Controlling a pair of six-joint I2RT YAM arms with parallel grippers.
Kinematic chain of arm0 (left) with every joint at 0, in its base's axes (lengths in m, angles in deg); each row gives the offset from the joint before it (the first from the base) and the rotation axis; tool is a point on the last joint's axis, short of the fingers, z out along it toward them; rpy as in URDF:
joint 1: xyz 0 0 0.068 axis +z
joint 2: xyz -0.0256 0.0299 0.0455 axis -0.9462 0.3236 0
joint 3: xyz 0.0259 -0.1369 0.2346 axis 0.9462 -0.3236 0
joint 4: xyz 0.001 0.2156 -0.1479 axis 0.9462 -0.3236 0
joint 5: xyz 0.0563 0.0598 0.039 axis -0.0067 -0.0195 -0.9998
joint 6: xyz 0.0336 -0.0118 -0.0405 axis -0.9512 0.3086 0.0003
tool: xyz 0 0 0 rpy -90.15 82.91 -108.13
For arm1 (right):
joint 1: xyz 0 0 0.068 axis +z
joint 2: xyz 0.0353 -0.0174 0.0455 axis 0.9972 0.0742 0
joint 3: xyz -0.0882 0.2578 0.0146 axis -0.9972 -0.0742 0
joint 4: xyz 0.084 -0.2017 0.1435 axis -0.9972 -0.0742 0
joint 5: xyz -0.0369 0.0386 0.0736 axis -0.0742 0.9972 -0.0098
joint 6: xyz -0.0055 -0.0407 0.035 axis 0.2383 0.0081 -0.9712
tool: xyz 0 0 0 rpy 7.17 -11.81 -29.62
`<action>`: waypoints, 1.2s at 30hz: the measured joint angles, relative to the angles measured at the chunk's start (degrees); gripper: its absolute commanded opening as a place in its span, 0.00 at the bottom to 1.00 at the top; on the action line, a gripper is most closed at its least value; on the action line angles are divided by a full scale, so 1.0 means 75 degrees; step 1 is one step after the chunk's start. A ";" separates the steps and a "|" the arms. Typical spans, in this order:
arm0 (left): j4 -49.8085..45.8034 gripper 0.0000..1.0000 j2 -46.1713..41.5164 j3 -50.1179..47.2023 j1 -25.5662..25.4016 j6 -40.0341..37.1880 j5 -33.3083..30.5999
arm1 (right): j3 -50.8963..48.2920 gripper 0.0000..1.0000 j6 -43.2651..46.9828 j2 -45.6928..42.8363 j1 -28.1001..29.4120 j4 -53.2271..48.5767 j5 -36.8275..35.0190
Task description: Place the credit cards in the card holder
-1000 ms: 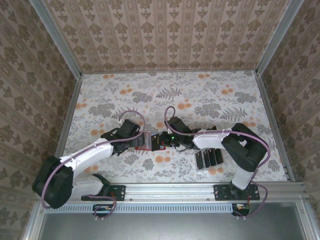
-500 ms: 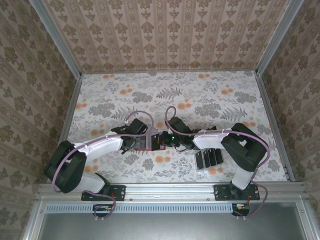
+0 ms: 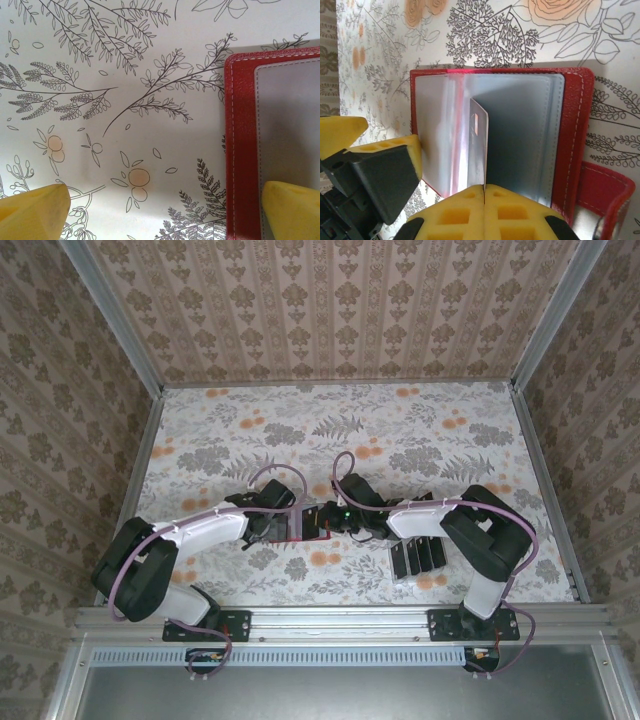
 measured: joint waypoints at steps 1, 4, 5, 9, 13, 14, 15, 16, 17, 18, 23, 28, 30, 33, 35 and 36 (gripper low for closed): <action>0.0000 1.00 0.0000 -0.0003 0.0000 0.0000 0.0000 | -0.0015 0.00 -0.0006 0.0000 -0.0015 0.0082 0.0023; 0.0003 1.00 -0.0012 -0.0017 0.0000 0.0003 0.0000 | -0.0058 0.00 -0.0035 -0.0006 -0.0038 0.0297 0.0093; 0.0003 1.00 -0.0017 -0.0020 0.0000 0.0003 0.0000 | -0.0070 0.00 -0.0035 -0.0012 -0.0041 0.0347 0.0111; 0.0006 1.00 -0.0020 -0.0029 0.0000 0.0003 0.0000 | -0.0105 0.00 -0.0041 -0.0064 -0.0050 0.0568 0.0117; 0.0020 1.00 -0.0023 -0.0064 0.0000 0.0032 0.0003 | -0.0117 0.00 -0.0061 -0.0093 -0.0050 0.0909 0.0114; 0.0026 1.00 -0.0026 -0.0067 0.0000 0.0058 0.0003 | -0.0117 0.00 -0.0070 -0.0093 -0.0050 0.0982 0.0114; 0.0029 1.00 -0.0026 -0.0067 0.0000 0.0064 0.0003 | -0.0125 0.00 -0.0096 -0.0093 -0.0050 0.1087 0.0114; 0.0029 1.00 -0.0026 -0.0067 0.0000 0.0087 0.0003 | -0.0140 0.00 -0.0119 -0.0093 -0.0050 0.1204 0.0114; 0.0029 1.00 -0.0026 -0.0070 0.0000 0.0105 0.0003 | -0.0160 0.00 -0.0149 -0.0093 -0.0050 0.1320 0.0114; 0.0029 1.00 -0.0026 -0.0070 0.0000 0.0119 0.0003 | -0.0175 0.00 -0.0154 -0.0090 -0.0052 0.1416 0.0111; 0.0023 1.00 -0.0026 -0.0070 0.0000 0.0178 0.0006 | -0.0271 0.00 -0.0230 0.0070 -0.0076 0.2031 0.0105; 0.0012 1.00 -0.0026 -0.0070 0.0000 0.0181 0.0006 | -0.0525 0.00 -0.0405 0.0391 -0.0181 0.2626 0.0052; 0.0012 1.00 -0.0026 -0.0070 0.0000 0.0189 0.0006 | -0.0618 0.00 -0.0443 0.0475 -0.0216 0.2789 0.0047; 0.0009 1.00 -0.0026 -0.0070 0.0000 0.0204 0.0006 | -0.0734 0.00 -0.0560 0.0583 -0.0233 0.3077 0.0017; 0.0009 1.00 -0.0026 -0.0070 0.0000 0.0204 0.0006 | -0.0769 0.00 -0.0606 0.0664 -0.0236 0.3238 0.0003; 0.0009 1.00 -0.0026 -0.0070 0.0000 0.0204 0.0006 | -0.0793 0.00 -0.0624 0.0711 -0.0236 0.3348 -0.0003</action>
